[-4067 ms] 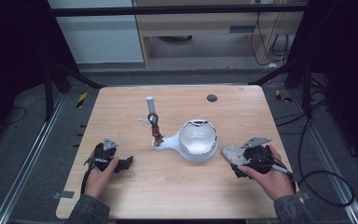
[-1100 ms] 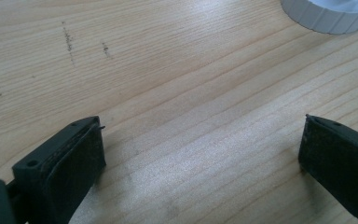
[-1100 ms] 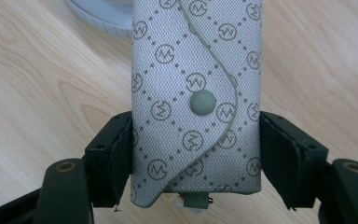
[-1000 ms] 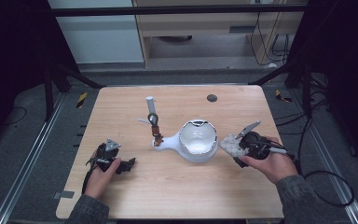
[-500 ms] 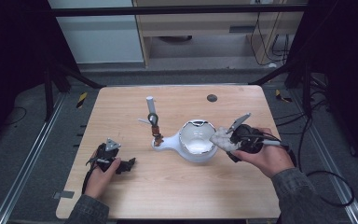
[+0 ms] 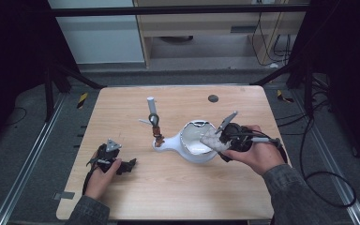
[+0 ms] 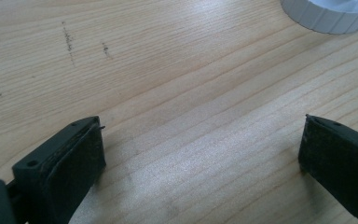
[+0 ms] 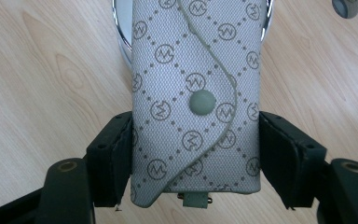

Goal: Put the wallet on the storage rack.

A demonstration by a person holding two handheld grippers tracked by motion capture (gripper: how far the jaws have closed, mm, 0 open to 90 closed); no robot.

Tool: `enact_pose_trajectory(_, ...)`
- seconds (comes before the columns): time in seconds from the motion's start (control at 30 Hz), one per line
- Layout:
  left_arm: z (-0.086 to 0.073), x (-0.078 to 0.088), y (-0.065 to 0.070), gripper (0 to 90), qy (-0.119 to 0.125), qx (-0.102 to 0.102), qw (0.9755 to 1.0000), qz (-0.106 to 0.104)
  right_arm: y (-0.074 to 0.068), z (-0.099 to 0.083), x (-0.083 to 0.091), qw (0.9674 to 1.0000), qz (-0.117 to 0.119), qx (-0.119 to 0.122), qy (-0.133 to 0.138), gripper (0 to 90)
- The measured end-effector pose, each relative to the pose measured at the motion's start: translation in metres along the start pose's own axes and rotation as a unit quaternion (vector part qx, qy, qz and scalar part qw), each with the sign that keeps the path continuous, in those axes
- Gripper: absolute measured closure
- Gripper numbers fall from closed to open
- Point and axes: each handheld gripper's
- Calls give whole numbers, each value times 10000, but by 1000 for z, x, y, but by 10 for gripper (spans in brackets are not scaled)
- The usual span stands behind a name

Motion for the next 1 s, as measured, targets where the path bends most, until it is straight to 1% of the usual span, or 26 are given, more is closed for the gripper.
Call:
enact_pose_trajectory(0.17, 0, 0, 0, 0, 0, -1, 10000, 0, -3, 6, -2, 9999, 30, 91, -32, 314)
enact_pose_trajectory(0.6, 0, 0, 0, 0, 13, 12, 10000, -1, -7, 20, -8, 9996, 123, 233, -105, 314)
enact_pose_trajectory(0.63, 0, 0, 0, 0, 14, 13, 10000, -1, -8, 21, -9, 9996, 141, 212, -113, 314)
enact_pose_trajectory(0.67, 0, 0, 0, 0, 13, 12, 10000, -1, -8, 22, -10, 9995, 137, 248, -126, 314)
enact_pose_trajectory(1.0, 0, 0, 0, 0, 15, 10, 10000, 1, -9, 30, -14, 9991, 212, 315, -214, 315)
Point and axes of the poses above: each handheld gripper's, and its own axes: x roughly backward along the jaws, z roughly out of its top, y roughly to its right, and after that the axes turned 10 degrees about x, right-handed
